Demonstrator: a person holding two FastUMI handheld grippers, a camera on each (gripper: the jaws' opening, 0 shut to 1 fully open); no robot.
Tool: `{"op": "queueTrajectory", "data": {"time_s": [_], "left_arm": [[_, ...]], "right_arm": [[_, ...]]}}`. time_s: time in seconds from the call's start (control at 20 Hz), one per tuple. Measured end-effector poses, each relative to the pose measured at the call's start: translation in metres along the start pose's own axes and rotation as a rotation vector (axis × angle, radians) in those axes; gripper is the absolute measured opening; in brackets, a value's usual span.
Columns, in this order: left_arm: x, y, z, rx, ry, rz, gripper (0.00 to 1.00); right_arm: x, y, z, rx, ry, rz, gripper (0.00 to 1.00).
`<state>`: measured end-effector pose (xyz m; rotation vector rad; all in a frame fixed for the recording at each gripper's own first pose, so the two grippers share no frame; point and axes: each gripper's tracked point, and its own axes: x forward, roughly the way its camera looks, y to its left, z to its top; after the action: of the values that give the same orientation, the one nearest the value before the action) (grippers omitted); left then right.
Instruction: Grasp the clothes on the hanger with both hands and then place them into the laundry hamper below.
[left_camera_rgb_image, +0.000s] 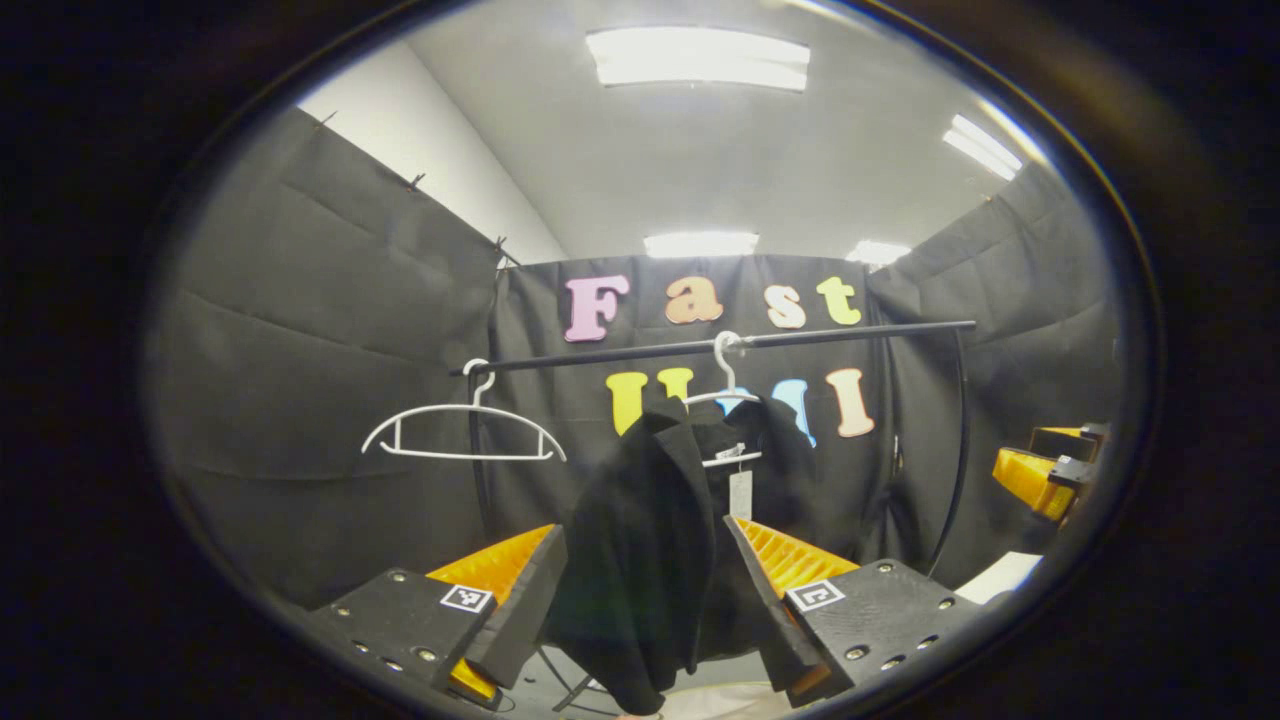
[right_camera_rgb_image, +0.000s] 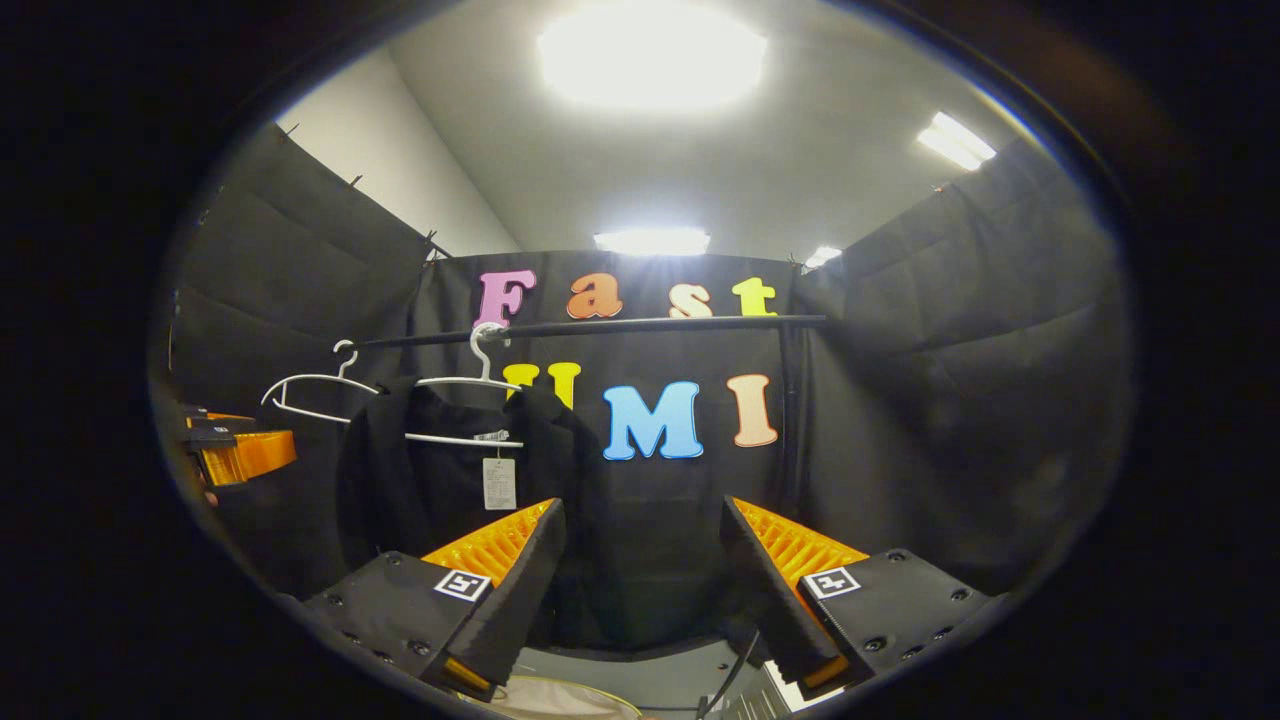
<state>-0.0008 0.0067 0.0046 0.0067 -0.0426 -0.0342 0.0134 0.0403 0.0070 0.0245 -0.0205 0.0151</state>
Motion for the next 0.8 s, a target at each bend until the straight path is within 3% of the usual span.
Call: {"op": "queueTrajectory", "data": {"time_s": [0.4, 0.75, 0.8], "left_arm": [[0.035, 0.003, -0.004, -0.011, 0.004, -0.067, 0.91], [0.085, -0.022, -0.004, -0.002, 0.007, -0.029, 0.9], [0.094, -0.027, -0.006, 0.003, 0.009, -0.022, 0.9]], "right_arm": [[0.045, 0.03, 0.01, 0.041, -0.016, 0.026, 0.97], [0.107, 0.059, 0.001, 0.069, 0.0, 0.166, 0.98], [0.118, 0.061, 0.001, 0.075, 0.0, 0.185, 0.93]]}}
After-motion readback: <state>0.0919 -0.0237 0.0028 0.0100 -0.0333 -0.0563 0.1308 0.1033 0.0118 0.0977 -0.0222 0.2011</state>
